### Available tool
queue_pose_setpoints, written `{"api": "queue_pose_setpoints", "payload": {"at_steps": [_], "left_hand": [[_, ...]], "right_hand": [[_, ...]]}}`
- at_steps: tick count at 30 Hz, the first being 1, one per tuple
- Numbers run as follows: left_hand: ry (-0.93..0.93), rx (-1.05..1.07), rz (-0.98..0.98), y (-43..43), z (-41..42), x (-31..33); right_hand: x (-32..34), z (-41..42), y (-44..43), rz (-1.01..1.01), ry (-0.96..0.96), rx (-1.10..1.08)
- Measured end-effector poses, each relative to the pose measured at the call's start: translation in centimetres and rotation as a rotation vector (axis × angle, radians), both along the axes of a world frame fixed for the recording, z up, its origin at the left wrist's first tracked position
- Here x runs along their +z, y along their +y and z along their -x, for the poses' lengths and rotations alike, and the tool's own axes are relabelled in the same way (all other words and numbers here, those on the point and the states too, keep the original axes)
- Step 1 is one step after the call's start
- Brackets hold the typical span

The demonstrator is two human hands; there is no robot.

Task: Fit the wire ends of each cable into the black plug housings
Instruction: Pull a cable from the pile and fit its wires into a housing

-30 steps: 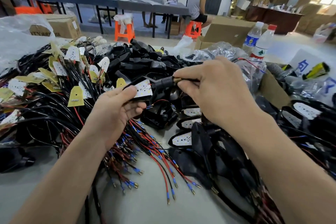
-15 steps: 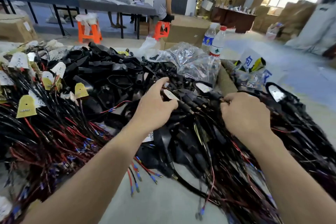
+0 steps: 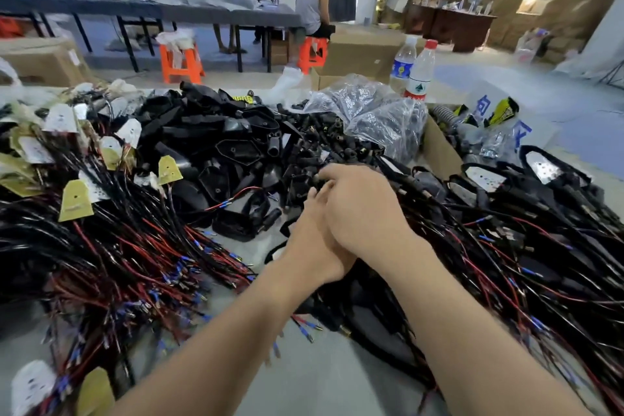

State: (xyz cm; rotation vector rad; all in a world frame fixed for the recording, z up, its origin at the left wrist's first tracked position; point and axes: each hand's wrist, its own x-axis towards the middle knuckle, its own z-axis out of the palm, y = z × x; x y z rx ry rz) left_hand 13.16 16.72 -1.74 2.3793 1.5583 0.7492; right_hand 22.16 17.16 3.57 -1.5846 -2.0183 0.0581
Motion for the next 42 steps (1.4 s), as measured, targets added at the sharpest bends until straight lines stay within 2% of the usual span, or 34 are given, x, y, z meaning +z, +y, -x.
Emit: {"api": "queue_pose_setpoints", "payload": {"at_steps": [2, 3, 5, 7, 10, 11, 14, 15, 18, 20, 23, 25, 27, 29, 30, 32, 34, 36, 38, 40, 42], "left_hand": [[-0.457, 0.109, 0.037, -0.2, 2.2, 0.6], [-0.61, 0.189, 0.048, -0.2, 3.5, 0.6], [-0.693, 0.29, 0.086, -0.2, 5.8, 0.2], [-0.65, 0.353, 0.128, -0.3, 7.7, -0.2], [-0.488, 0.413, 0.09, 0.4, 10.1, -0.3], [-0.411, 0.442, 0.058, 0.8, 10.8, -0.2], [-0.242, 0.463, -0.036, 1.5, 12.4, 0.4], [-0.165, 0.454, -0.07, 1.7, 12.9, 0.4], [0.104, 0.464, -0.058, 1.9, 14.1, 0.0], [0.204, 0.477, -0.025, 1.8, 14.7, -0.4], [0.169, 0.464, -0.081, 1.4, 15.4, -0.9], [0.079, 0.459, -0.13, 1.0, 15.6, -0.9], [0.007, 0.447, -0.159, 0.6, 15.7, -0.6], [-0.082, 0.437, -0.186, 0.4, 15.9, -0.2], [-0.142, 0.434, -0.193, 0.2, 15.9, 0.1], [-0.253, 0.375, -0.187, -0.2, 15.9, 0.5], [-0.348, 0.265, -0.209, -0.5, 15.6, 0.8], [-0.442, 0.218, -0.27, -0.6, 15.8, 1.0], [-0.552, 0.241, -0.244, -0.7, 16.5, 1.5], [-0.657, 0.252, -0.182, -0.6, 17.2, 2.0], [-0.766, 0.318, -0.19, -0.5, 18.0, 2.1]], "right_hand": [[0.2, 0.6, 0.9, 0.076, 0.159, 0.079], [-0.2, 0.6, 1.3, 0.104, 0.169, 0.115], [-1.3, -0.3, 1.7, 0.146, 0.006, 0.134], [-2.2, -1.7, 1.8, 0.117, -0.186, 0.122], [-2.1, -2.2, 2.4, 0.132, -0.224, 0.077], [-1.8, -1.6, 2.7, 0.149, -0.215, 0.067], [-0.6, 1.3, 3.6, 0.255, 0.047, 0.077], [-0.4, 2.3, 4.1, 0.276, 0.083, 0.101], [-0.4, 4.8, 5.9, 0.345, -0.13, 0.119], [-0.8, 5.8, 7.0, 0.408, -0.295, 0.065], [-0.4, 6.7, 7.9, 0.539, -0.468, 0.025], [0.3, 7.2, 8.6, 0.544, -0.555, 0.053], [1.3, 7.5, 8.9, 0.496, -0.549, 0.072], [2.2, 7.8, 8.9, 0.371, -0.431, 0.121], [2.7, 8.0, 8.6, 0.305, -0.312, 0.161], [3.3, 8.8, 7.4, 0.289, 0.067, 0.262], [3.4, 9.8, 6.0, 0.478, 0.467, 0.379], [2.7, 10.5, 5.3, 0.692, 0.662, 0.456], [1.8, 11.0, 4.6, 0.861, 0.824, 0.549], [0.7, 11.5, 4.4, 0.946, 1.056, 0.513], [-0.4, 12.0, 4.3, 0.89, 1.197, 0.411]]}}
